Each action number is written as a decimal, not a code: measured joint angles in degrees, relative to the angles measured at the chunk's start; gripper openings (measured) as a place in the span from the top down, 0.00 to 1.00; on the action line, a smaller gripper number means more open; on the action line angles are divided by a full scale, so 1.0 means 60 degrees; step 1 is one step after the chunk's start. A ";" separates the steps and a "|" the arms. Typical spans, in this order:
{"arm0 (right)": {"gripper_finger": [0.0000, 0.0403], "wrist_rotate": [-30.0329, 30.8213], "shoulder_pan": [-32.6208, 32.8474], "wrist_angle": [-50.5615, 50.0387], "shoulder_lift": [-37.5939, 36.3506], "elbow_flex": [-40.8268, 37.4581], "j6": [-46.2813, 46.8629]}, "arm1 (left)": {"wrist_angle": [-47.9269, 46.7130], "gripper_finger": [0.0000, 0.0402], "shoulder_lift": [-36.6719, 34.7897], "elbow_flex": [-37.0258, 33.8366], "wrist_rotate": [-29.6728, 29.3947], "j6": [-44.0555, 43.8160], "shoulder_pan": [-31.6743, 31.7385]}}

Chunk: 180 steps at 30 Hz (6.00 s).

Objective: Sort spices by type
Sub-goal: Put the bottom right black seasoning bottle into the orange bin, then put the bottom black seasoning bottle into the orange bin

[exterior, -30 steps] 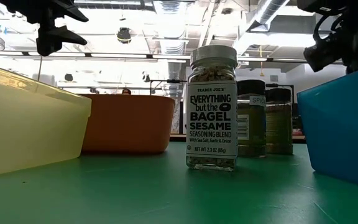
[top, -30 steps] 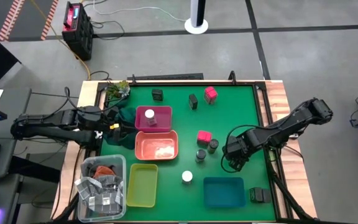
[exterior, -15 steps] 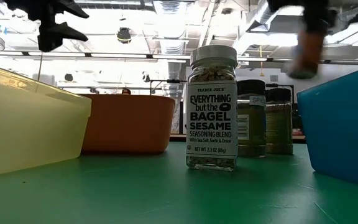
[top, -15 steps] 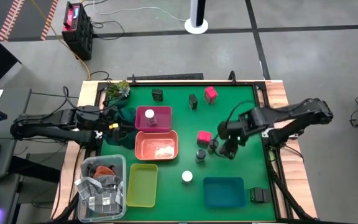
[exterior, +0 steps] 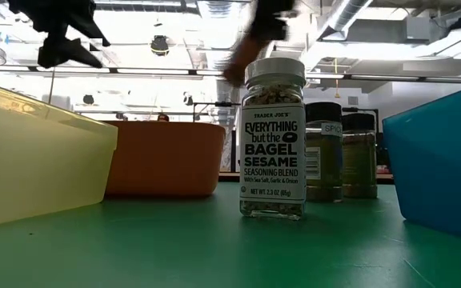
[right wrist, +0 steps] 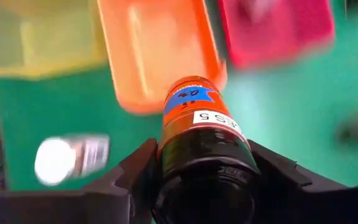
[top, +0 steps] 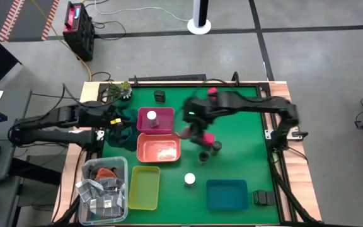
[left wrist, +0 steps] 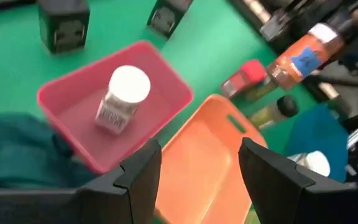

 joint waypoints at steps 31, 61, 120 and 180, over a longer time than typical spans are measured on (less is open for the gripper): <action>0.42 -0.0422 0.0219 0.0658 0.4988 0.3370 -0.0932 | 0.0076 0.49 -0.0746 0.0018 0.0215 -0.0015 0.0048; 0.23 -0.0194 0.0215 -0.0731 0.4840 0.3431 -0.1673 | 0.0038 0.49 -0.0684 0.0018 0.0228 0.0085 0.0048; 0.19 0.1345 0.2475 0.1597 0.0026 -0.4484 -0.1028 | -0.0049 0.49 -0.0684 0.0015 0.0249 0.0482 0.0046; 0.44 0.0833 0.0579 0.1791 0.2662 -0.0331 -0.1992 | -0.0173 0.49 -0.0673 0.0011 0.0391 0.0706 0.0044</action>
